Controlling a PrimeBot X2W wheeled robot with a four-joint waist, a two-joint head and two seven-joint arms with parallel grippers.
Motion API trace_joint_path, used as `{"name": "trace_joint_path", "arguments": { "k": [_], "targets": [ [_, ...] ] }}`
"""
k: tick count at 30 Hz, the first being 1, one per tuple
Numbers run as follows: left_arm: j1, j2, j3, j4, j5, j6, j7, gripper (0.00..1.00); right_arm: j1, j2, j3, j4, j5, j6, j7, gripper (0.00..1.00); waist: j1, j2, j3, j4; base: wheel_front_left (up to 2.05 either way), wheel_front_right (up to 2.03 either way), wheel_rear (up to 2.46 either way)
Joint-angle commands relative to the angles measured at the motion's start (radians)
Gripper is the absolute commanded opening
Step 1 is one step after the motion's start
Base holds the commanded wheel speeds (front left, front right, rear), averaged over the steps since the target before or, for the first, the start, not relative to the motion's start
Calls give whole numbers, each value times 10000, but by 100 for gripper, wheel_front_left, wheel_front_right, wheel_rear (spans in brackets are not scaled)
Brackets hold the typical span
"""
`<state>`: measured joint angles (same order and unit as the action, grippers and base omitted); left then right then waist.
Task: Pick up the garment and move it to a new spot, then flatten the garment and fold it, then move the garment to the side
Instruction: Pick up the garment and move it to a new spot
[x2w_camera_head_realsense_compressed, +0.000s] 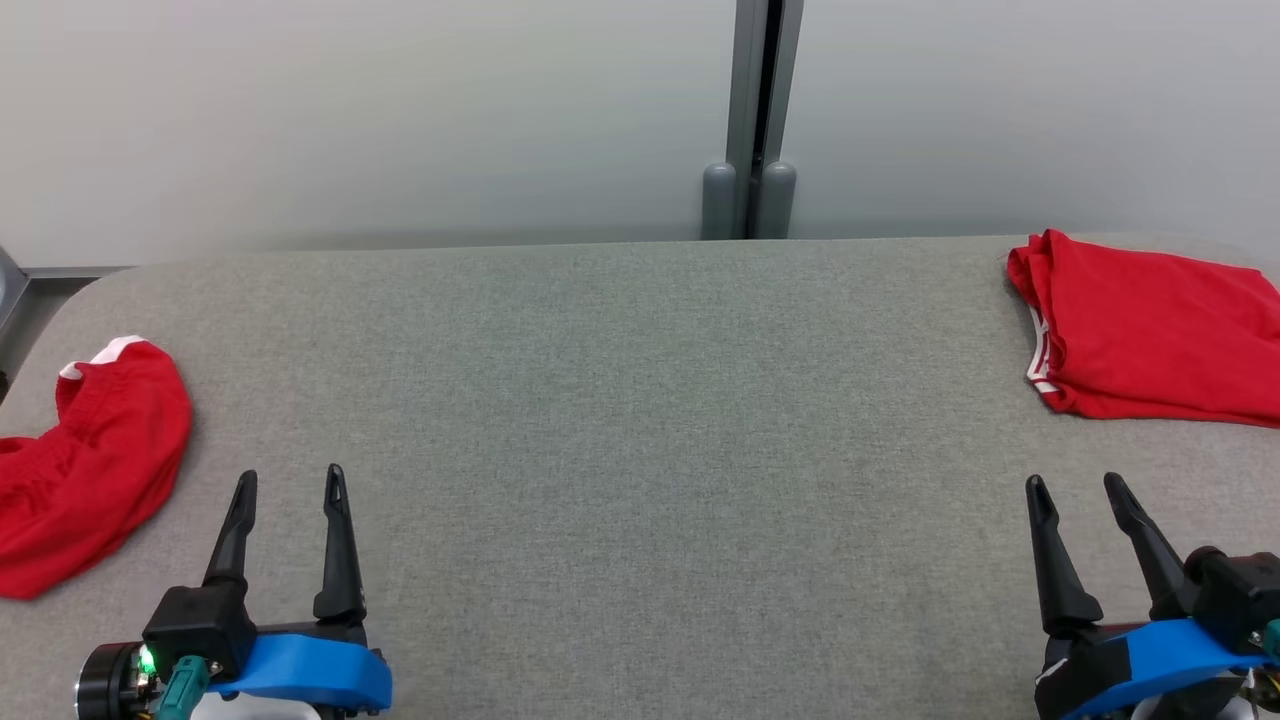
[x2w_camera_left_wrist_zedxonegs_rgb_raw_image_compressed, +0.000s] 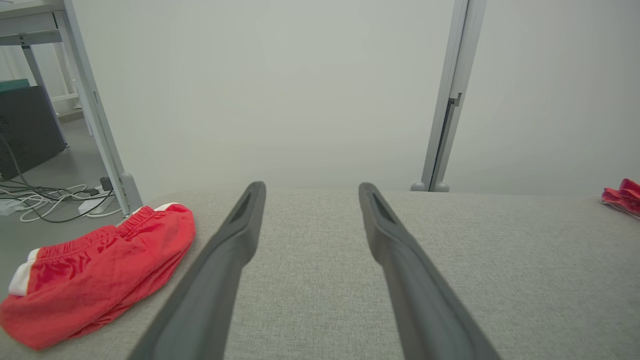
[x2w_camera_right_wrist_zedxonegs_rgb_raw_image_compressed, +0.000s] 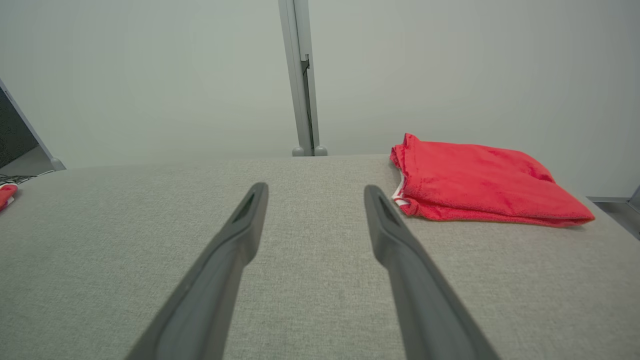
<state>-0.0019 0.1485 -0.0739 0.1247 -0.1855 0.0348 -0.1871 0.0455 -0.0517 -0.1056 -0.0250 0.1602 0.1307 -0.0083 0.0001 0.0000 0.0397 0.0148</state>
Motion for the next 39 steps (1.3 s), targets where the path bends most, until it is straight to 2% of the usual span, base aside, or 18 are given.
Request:
{"name": "trace_joint_path", "arguments": {
  "k": [1, 9, 31, 39],
  "targets": [
    [86, 43, 16, -37, -61, 25, 1, 100, 118, 17, -15, -69, 27, 2, 34, 100, -1, 0, 23, 43, 0, 0, 0],
    [-121, 141, 76, -79, -116, 115, 52, 100, -16, 16, 92, -33, -12, 2, 51, 100, -1, 0, 158, 560, 0, 0, 0],
    [-3, 323, 372, -236, -439, 468, 93, 100, -312, 11, 332, -4, -237, 2, 187, 100, -1, 0, 614, 3352, 0, 0, 0],
    [197, 430, 500, -229, -589, 558, 47, 100, -372, 8, 419, 6, -283, 2, 235, 100, -1, 0, 614, 3893, 0, 0, 0]
  ]
}}
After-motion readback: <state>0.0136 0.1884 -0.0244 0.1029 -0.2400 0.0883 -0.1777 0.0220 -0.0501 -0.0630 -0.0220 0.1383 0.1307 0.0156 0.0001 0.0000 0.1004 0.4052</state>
